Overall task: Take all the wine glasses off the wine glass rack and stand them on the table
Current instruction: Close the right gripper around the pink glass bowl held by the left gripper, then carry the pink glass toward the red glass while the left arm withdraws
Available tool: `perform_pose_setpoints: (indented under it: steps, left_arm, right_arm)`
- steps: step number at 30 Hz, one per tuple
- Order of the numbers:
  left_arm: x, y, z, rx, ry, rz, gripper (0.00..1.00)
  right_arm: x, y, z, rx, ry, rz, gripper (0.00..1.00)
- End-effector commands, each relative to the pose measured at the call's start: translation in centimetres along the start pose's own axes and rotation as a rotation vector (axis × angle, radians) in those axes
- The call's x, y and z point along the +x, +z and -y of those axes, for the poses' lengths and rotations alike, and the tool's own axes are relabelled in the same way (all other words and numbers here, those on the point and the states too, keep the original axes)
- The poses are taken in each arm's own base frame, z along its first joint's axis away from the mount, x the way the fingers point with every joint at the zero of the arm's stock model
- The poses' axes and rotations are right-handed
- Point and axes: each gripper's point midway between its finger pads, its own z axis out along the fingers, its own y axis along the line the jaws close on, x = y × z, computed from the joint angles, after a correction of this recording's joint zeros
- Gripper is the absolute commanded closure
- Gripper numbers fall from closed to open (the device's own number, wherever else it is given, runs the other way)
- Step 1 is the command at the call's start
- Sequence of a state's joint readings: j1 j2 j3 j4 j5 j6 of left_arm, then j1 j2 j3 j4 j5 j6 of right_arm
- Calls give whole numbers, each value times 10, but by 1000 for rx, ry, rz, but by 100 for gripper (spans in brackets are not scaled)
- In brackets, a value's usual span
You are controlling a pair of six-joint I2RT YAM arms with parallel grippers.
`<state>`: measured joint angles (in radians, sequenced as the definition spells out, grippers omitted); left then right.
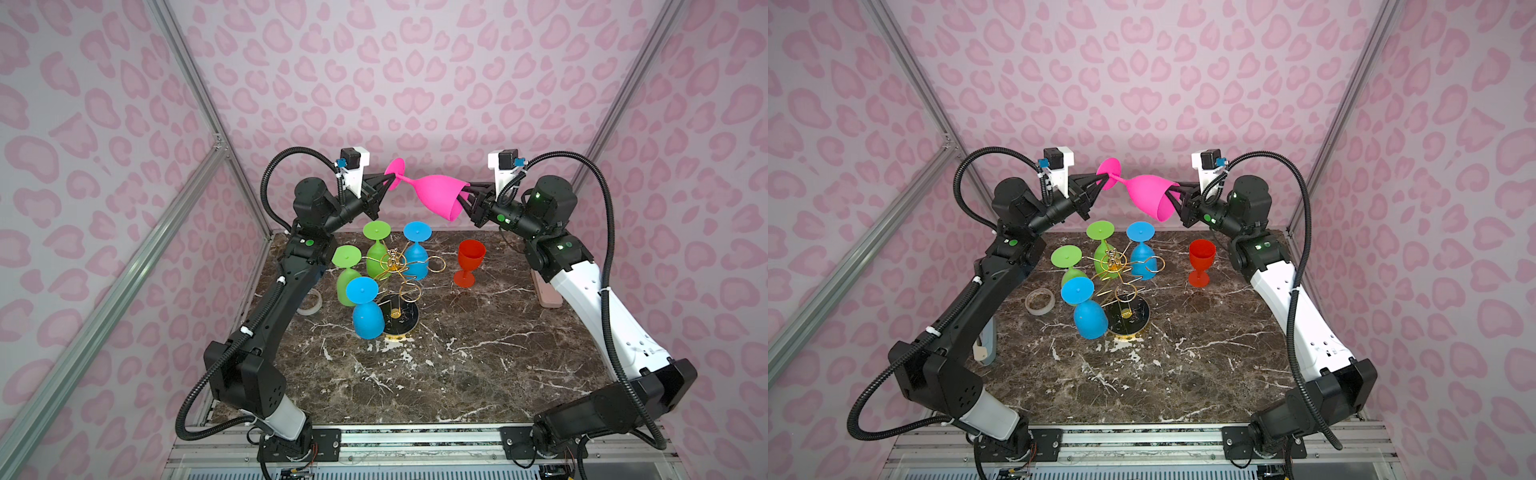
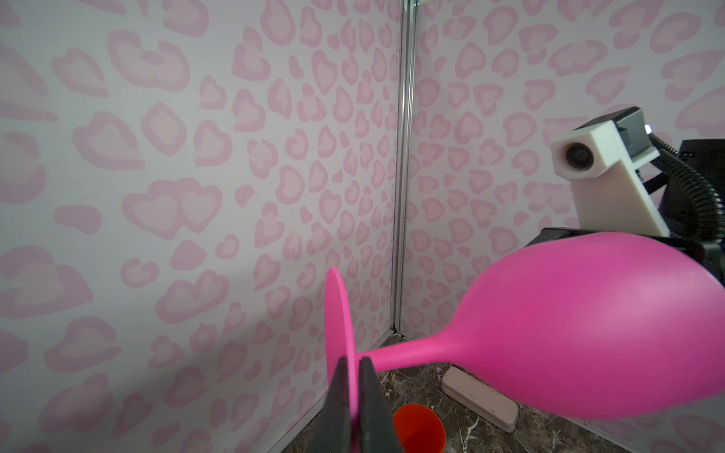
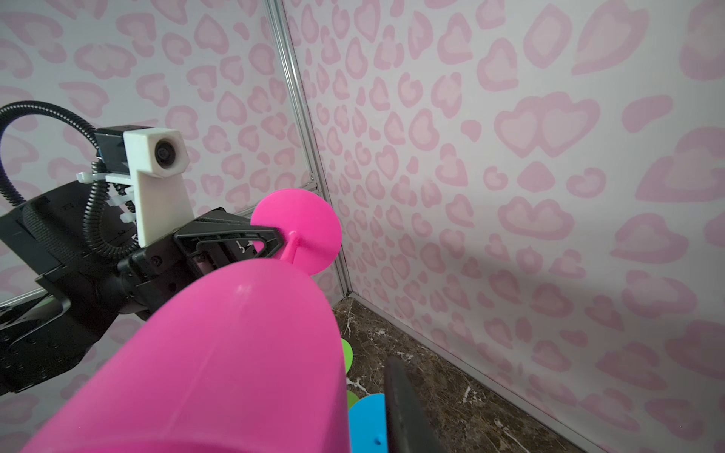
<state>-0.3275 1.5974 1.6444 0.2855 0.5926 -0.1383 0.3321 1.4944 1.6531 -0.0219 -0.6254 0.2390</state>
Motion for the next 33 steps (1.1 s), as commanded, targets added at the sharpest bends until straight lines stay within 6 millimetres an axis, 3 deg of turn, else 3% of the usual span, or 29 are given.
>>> perform_pose_setpoints:
  steps: [1,5,10,13,15,16,22,25,29,33]
  left_arm:
    - [-13,-2,6,32,4,40,97]
    - [-13,-1,3,23,1,42,97]
    - [-14,0,1,16,3,45,87]
    - [-17,-2,-2,-3,8,49,60]
    - [-20,-5,-5,-29,25,53,30]
    - [-21,-7,-7,-42,37,53,24]
    - [-37,-29,-9,-145,109,84,8]
    - [-46,-44,-9,-200,141,101,1]
    - [-56,-65,-13,-292,160,120,2]
    - [-55,-85,-17,-357,164,119,2]
  right_arm:
    - [2,2,8,34,-7,-8,89]
    - [0,3,8,35,-10,-11,99]
    - [-5,0,8,51,-9,-12,100]
    - [-11,-4,10,76,-15,-20,100]
    - [-17,-12,16,105,-15,-19,100]
    - [-21,-17,20,120,-12,-14,100]
    - [-22,-57,91,340,68,-47,100]
    - [-6,-77,135,489,91,-126,100]
    - [19,-101,184,680,102,-265,100]
    - [42,-113,218,793,108,-397,100]
